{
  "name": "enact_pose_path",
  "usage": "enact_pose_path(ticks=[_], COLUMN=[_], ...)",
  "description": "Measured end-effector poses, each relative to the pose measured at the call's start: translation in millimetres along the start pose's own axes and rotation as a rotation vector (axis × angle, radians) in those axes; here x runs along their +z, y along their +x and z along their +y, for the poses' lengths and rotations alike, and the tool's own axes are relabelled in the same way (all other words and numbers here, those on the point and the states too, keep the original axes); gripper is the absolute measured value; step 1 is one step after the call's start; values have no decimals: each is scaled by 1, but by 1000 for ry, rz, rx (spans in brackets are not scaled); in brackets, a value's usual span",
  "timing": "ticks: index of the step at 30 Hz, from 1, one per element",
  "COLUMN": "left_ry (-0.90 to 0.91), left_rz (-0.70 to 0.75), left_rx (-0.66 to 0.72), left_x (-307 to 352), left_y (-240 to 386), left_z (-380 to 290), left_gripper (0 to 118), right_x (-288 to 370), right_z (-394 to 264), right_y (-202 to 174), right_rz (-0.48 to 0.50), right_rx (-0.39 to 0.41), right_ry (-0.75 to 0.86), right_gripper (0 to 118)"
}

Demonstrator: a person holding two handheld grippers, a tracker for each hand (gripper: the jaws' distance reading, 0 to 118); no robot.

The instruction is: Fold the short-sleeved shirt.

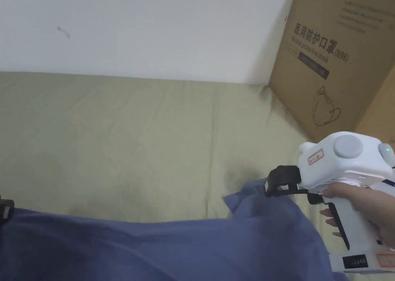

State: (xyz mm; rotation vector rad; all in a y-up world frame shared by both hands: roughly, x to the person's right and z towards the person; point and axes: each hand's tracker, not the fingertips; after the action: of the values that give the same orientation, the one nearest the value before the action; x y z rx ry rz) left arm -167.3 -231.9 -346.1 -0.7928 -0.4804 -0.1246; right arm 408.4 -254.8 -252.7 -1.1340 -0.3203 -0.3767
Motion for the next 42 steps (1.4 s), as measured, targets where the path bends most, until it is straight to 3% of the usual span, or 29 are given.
enact_pose_path(ticks=[3,4,5,6,7,12,15,21,25,27,30,35,39,42], left_ry=[10,14,12,-1,-10,-45,-37,23,126,157,177,161,62,9], left_rz=[-4,-2,-1,-6,1,33,35,41,11,39,25,-3,-88,-87], left_rx=[14,22,34,45,49,70,72,78,89,84,88,81,199,182], left_x=[-1,-2,-4,-6,-8,-5,10,44,61,69,78,92,107,126], left_y=[-4,-5,-7,-9,-10,-11,-8,-4,-5,-3,-4,2,-2,1], left_z=[-4,-7,-8,-10,-11,-14,-10,4,26,39,49,17,-62,-120], left_gripper=[1,1,1,1,1,1,1,1,1,1,1,1,1,1], right_x=[-23,-28,-30,-28,-23,14,54,115,149,165,179,177,158,148], right_z=[-1,-1,-3,-6,-10,-14,-29,-34,-35,-33,-33,-79,-168,-237], right_y=[4,2,0,-5,-10,-15,-15,8,4,-2,-6,5,24,35], right_rz=[-63,-66,-76,-84,-121,-26,-26,75,82,115,64,69,87,70], right_rx=[-37,-37,-32,-13,35,147,128,-3,-78,-69,-31,15,24,59], right_ry=[-49,-64,-86,-87,-68,-17,75,231,381,439,506,494,390,305], right_gripper=[104,90,60,13,0,0,0,0,0,0,0,0,0,0])
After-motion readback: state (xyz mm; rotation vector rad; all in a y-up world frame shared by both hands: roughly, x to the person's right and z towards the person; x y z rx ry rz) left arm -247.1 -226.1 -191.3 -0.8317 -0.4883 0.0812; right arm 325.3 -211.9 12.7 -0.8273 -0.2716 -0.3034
